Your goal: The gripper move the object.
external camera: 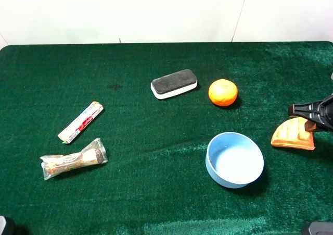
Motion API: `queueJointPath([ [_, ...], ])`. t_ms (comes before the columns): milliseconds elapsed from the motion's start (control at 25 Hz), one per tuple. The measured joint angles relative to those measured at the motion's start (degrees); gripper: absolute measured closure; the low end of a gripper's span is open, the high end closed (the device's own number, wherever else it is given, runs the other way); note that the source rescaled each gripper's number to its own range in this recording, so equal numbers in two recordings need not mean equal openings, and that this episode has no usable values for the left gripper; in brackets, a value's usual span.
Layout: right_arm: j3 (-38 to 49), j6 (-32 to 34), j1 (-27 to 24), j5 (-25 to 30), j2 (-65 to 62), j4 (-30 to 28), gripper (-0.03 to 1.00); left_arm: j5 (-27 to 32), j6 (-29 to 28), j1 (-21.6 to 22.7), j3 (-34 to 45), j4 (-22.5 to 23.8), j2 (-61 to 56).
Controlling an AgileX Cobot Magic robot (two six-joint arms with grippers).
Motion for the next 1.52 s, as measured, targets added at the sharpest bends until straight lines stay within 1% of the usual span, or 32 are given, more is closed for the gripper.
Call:
queueJointPath([
  [320,0.1,0.0,0.0,-0.6,0.0,0.5,0.97,0.0,0.0,0.0,0.0,0.0,0.0],
  [440,0.1,0.2,0.0,-0.8,0.0,0.6,0.93,0.0,0.0,0.0,0.0,0.0,0.0],
  [520,0.1,0.2,0.0,-0.9,0.0,0.6,0.85,0.0,0.0,0.0,0.0,0.0,0.0],
  [600,0.1,0.2,0.0,-1.0,0.0,0.6,0.74,0.0,0.0,0.0,0.0,0.0,0.0],
  [760,0.1,0.2,0.0,-1.0,0.0,0.6,0.4,0.0,0.0,0.0,0.0,0.0,0.0],
  [800,0.1,0.2,0.0,-1.0,0.0,0.6,0.33,0.0,0.0,0.0,0.0,0.0,0.0],
  [840,0.1,0.2,0.0,-1.0,0.0,0.6,0.28,0.0,0.0,0.0,0.0,0.0,0.0],
  [920,0.1,0.2,0.0,-1.1,0.0,0.6,0.24,0.0,0.0,0.0,0.0,0.0,0.0],
  [1120,0.0,2.2,0.0,-1.4,0.0,0.6,0.19,0.0,0.0,0.0,0.0,0.0,0.0],
  [1160,0.0,3.0,0.0,-1.3,0.0,0.6,0.16,0.0,0.0,0.0,0.0,0.0,0.0],
  [1200,-0.3,3.8,0.0,-1.1,0.0,0.6,0.11,0.0,0.0,0.0,0.0,0.0,0.0],
  [1240,-0.8,4.5,0.0,-0.4,0.0,0.6,0.05,0.0,0.0,0.0,0.0,0.0,0.0],
  [1320,-1.9,5.5,0.0,1.5,0.0,0.4,0.0,0.0,0.0,0.0,0.0,0.0,0.0],
  [1520,-5.0,6.1,0.0,6.3,-1.2,-0.7,-0.03,0.0,0.0,0.0,0.0,0.0,0.0],
])
